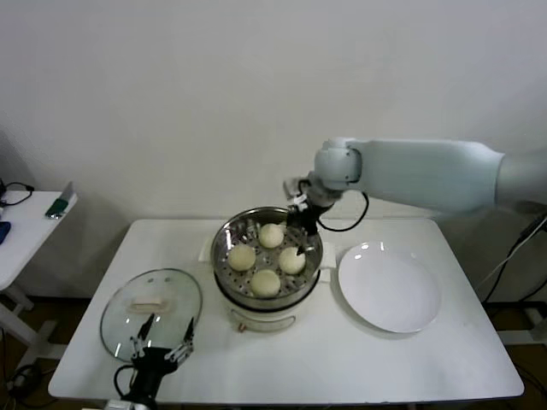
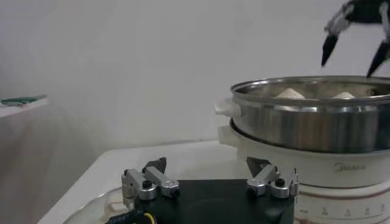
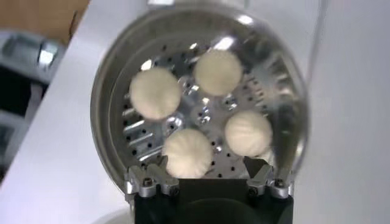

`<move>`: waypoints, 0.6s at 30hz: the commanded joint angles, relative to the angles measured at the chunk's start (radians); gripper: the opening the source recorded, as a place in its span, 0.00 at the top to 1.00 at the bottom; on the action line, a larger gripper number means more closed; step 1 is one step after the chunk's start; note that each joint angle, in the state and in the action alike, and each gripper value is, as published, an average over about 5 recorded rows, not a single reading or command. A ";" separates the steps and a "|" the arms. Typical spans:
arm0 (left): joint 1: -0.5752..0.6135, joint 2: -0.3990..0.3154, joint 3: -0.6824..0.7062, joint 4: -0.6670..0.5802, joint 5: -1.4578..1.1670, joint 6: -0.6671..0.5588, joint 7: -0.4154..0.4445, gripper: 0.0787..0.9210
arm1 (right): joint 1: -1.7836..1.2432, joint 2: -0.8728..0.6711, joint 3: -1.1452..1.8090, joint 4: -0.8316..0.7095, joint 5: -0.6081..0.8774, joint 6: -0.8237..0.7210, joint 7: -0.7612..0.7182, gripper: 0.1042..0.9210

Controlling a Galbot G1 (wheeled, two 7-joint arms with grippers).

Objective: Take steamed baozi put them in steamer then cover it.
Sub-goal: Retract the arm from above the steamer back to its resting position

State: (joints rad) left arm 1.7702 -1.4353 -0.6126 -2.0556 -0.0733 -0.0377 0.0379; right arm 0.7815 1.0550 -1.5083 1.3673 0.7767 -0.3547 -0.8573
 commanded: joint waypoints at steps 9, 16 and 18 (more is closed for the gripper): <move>-0.058 0.001 -0.012 0.000 0.004 0.007 -0.041 0.12 | -0.949 -0.529 1.121 0.123 0.059 0.102 0.759 0.12; -0.092 0.024 -0.013 -0.015 0.143 0.036 -0.079 0.12 | -1.634 -0.524 1.749 0.196 -0.066 0.267 0.757 0.12; -0.097 0.035 -0.015 -0.017 0.193 0.037 -0.100 0.12 | -1.792 -0.487 1.890 0.193 -0.100 0.331 0.735 0.12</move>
State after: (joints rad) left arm 1.6980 -1.4153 -0.6252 -2.0668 -0.0103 -0.0183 -0.0180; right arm -0.0763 0.6457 -0.5120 1.4881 0.7968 -0.2326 -0.2822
